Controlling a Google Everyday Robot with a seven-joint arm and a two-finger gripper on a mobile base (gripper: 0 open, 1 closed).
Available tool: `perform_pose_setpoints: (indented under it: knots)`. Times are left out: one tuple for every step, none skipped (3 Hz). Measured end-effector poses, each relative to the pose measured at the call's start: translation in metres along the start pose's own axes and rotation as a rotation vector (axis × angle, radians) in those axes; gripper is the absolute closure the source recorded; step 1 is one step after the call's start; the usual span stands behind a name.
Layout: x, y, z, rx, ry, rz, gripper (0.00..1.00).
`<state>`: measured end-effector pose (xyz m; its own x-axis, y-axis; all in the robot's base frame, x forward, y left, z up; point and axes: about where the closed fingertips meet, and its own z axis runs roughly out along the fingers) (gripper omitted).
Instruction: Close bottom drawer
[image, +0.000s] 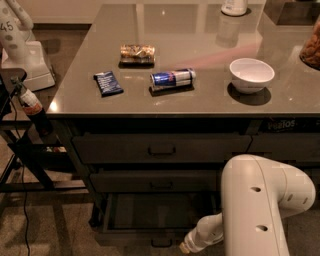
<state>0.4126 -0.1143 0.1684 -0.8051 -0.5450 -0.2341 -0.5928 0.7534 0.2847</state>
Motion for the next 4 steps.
perform_pose_setpoints:
  knots:
    - [0.0, 0.0, 0.0, 0.0, -0.001, 0.001, 1.0]
    - [-0.009, -0.011, 0.0, 0.024, -0.035, 0.027, 1.0]
    - [-0.023, -0.028, -0.003, 0.061, -0.068, 0.047, 1.0]
    - [-0.046, -0.055, -0.007, 0.121, -0.107, 0.068, 1.0]
